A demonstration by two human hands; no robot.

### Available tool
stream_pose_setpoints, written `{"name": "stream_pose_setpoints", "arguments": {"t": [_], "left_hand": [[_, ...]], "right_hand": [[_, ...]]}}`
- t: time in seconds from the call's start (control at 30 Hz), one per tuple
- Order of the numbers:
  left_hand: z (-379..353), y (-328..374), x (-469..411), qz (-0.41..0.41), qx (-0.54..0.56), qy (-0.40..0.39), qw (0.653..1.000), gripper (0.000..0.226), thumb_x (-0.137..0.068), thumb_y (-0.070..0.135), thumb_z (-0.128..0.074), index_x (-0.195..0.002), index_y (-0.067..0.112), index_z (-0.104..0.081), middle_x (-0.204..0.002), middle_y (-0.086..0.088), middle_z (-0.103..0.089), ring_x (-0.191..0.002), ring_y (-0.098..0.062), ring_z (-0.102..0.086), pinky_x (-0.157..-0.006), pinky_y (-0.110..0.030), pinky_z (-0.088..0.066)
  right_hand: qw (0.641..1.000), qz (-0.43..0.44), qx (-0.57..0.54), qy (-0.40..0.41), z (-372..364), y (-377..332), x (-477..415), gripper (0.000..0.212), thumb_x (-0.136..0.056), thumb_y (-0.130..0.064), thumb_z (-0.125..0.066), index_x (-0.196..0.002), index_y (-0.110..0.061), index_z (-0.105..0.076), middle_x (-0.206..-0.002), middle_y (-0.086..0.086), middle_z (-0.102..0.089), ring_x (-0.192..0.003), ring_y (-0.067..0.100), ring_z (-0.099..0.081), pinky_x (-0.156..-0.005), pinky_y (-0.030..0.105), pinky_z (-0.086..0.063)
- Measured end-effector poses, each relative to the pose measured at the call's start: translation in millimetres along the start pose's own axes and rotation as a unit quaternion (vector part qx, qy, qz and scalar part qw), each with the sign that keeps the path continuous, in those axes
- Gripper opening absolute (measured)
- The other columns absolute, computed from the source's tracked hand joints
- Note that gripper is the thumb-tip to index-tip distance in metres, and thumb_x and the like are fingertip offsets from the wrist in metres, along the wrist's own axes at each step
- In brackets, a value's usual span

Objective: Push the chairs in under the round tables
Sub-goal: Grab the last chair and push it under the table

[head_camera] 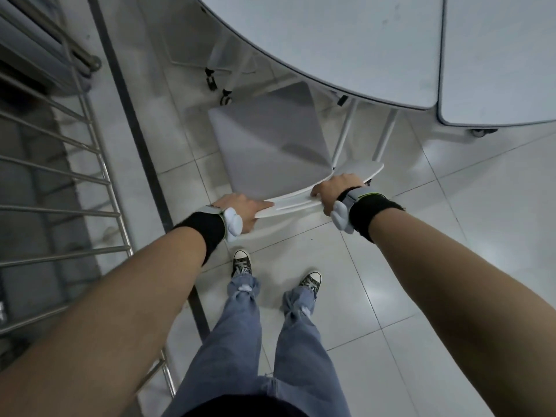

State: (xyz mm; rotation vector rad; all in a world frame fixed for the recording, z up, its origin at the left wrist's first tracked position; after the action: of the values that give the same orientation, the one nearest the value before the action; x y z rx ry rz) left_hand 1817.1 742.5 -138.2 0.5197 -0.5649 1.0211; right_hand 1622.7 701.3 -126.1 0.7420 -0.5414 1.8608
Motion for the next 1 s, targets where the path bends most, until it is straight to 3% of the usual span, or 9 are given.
{"name": "stream_pose_setpoints", "arguments": {"t": [0.23,0.37,0.5,0.63,0.87,1.0], "left_hand": [[4.3,-15.7,-4.0,-0.009,-0.019,-0.002,1.0,0.064,-0.083,0.028,-0.051,-0.14,0.05,-0.033,-0.113,-0.006,-0.068,-0.094,-0.031,-0.064,-0.072,-0.029,-0.05],[-4.2,-32.3,-3.3,-0.01,-0.025,-0.016,1.0,0.061,-0.084,0.034,-0.047,-0.14,0.053,-0.029,-0.124,-0.002,-0.064,-0.1,-0.031,-0.063,-0.076,-0.03,-0.05],[-3.1,-44.8,-2.5,-0.021,-0.024,-0.026,0.999,0.061,-0.084,0.032,-0.046,-0.14,0.053,-0.029,-0.119,-0.004,-0.066,-0.097,-0.031,-0.063,-0.076,-0.031,-0.052],[-0.5,-61.7,2.1,-0.042,-0.033,-0.034,0.998,0.065,-0.084,0.022,-0.044,-0.141,0.051,-0.03,-0.125,-0.002,-0.063,-0.105,-0.029,-0.061,-0.082,-0.031,-0.051],[11.5,-111.1,13.0,-0.091,-0.059,-0.06,0.992,0.073,-0.081,0.014,-0.044,-0.143,0.048,-0.029,-0.138,0.008,-0.055,-0.122,-0.022,-0.052,-0.098,-0.032,-0.045],[24.3,-128.1,7.9,-0.125,-0.099,-0.059,0.985,0.073,-0.08,0.016,-0.044,-0.144,0.047,-0.026,-0.134,0.008,-0.057,-0.118,-0.022,-0.055,-0.096,-0.032,-0.046]], "right_hand": [[1.0,-0.011,0.002,0.015,-2.4,-10.6,-5.3,0.043,-0.078,-0.03,-0.063,-0.121,-0.031,-0.061,-0.109,0.002,-0.069,-0.1,0.027,-0.063,-0.081,0.032,-0.046],[0.999,0.018,0.039,0.023,-8.6,-28.4,-8.7,0.03,-0.074,-0.03,-0.063,-0.103,-0.025,-0.067,-0.096,0.003,-0.071,-0.085,0.027,-0.065,-0.069,0.029,-0.041],[0.997,0.032,0.066,0.011,-2.8,-39.5,-10.7,0.011,-0.069,-0.027,-0.061,-0.078,-0.022,-0.056,-0.084,0.003,-0.069,-0.066,0.026,-0.052,-0.065,0.029,-0.041],[0.998,0.028,0.053,-0.005,-4.0,-57.7,-11.3,0.016,-0.071,-0.03,-0.063,-0.083,-0.02,-0.06,-0.084,0.003,-0.068,-0.075,0.027,-0.063,-0.067,0.031,-0.045],[0.998,0.047,0.038,-0.018,8.6,-109.8,-19.3,0.03,-0.074,-0.031,-0.065,-0.1,-0.018,-0.067,-0.093,0.009,-0.07,-0.088,0.029,-0.066,-0.071,0.031,-0.047],[0.999,0.033,0.017,-0.028,15.7,-120.3,-28.8,0.03,-0.074,-0.031,-0.065,-0.1,-0.018,-0.066,-0.094,0.009,-0.07,-0.089,0.03,-0.065,-0.073,0.032,-0.048]]}}
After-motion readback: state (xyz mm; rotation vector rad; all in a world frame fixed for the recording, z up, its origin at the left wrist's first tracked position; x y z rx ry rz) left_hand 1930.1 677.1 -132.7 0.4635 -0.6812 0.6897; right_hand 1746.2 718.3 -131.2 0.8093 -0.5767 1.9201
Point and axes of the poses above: each hand's wrist, its own x-axis away from the middle knuckle, its own z-axis out of the back of the hand, y = z × x, the point moved 7 cm from there along -x, towards the middle knuckle
